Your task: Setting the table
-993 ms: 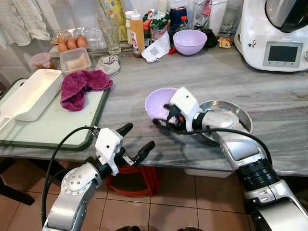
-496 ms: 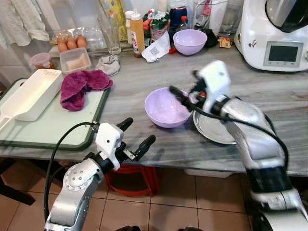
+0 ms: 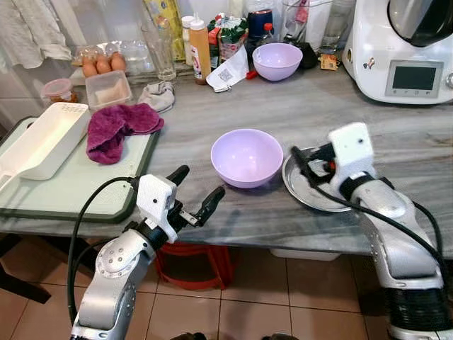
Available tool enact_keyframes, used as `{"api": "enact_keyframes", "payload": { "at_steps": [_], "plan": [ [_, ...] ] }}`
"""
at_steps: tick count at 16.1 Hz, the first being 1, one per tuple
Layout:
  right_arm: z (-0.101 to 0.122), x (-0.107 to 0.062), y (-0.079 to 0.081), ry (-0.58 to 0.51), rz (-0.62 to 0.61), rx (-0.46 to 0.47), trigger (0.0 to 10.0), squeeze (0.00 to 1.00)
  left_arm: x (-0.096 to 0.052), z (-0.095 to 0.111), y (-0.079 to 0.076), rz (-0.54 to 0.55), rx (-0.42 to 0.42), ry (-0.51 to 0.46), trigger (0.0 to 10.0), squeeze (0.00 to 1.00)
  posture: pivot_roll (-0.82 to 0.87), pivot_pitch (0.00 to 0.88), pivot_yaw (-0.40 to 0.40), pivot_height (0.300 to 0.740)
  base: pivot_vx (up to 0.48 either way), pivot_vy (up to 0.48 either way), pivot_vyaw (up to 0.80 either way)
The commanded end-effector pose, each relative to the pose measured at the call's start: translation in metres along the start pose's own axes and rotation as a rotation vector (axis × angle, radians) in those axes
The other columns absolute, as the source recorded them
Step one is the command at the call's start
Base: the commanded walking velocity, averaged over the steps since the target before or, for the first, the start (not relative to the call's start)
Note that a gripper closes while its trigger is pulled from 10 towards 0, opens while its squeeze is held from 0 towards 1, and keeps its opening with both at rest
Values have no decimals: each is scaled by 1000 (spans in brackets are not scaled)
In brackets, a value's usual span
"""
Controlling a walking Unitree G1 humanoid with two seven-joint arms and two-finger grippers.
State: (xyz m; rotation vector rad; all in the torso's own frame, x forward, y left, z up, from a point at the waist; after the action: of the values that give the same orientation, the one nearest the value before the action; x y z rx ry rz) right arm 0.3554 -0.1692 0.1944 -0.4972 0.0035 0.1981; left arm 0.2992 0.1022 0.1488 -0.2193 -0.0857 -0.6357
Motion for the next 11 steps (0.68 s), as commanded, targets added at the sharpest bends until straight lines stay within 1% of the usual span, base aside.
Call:
{"api": "enact_keyframes", "payload": {
  "at_steps": [1,4,5,6,8,10,11],
  "plan": [
    [-9,-4,-6,44,-36,14,10000,1000,0,0,3,14,3,0,10000,0,-189,131,54,740,0,0,0],
    [-30,-4,-10,148,-37,36,10000,1000,-1,1,5,27,-7,-8,10000,0,-186,131,49,740,0,0,0],
    [-35,-4,-11,169,-32,30,10000,1000,-1,2,5,26,-7,-9,10000,0,-183,131,46,740,0,0,0],
    [-43,-4,-8,207,-12,45,10000,1000,-2,2,5,25,-5,-9,10000,0,-182,131,45,740,0,0,0],
    [-55,-6,-2,267,13,76,10000,949,-3,2,6,29,-2,-9,10000,0,-176,130,42,740,0,0,0],
    [-60,-7,6,293,51,104,10000,863,-4,2,6,35,-1,-9,10000,0,-175,129,39,740,0,0,0],
    [-62,-8,7,301,57,115,10000,839,-4,2,6,37,-2,-9,10000,0,-174,131,38,740,0,0,0]
  ]
}}
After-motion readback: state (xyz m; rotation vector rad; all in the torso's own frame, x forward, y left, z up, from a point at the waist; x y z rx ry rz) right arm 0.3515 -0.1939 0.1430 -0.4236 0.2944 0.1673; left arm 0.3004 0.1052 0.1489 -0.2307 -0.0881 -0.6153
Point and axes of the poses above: a point about 5 cm out from each wrist's last joint towards the gripper, its own x axis pointing out of the wrist towards the gripper, its own z axis along the axis of the wrist's last joint, y = z × x, the point moved 4 cm from there along x, pointing out of the wrist towards the gripper, and after that the axes turned 11 degrees about -x, right-handed, at the moved point
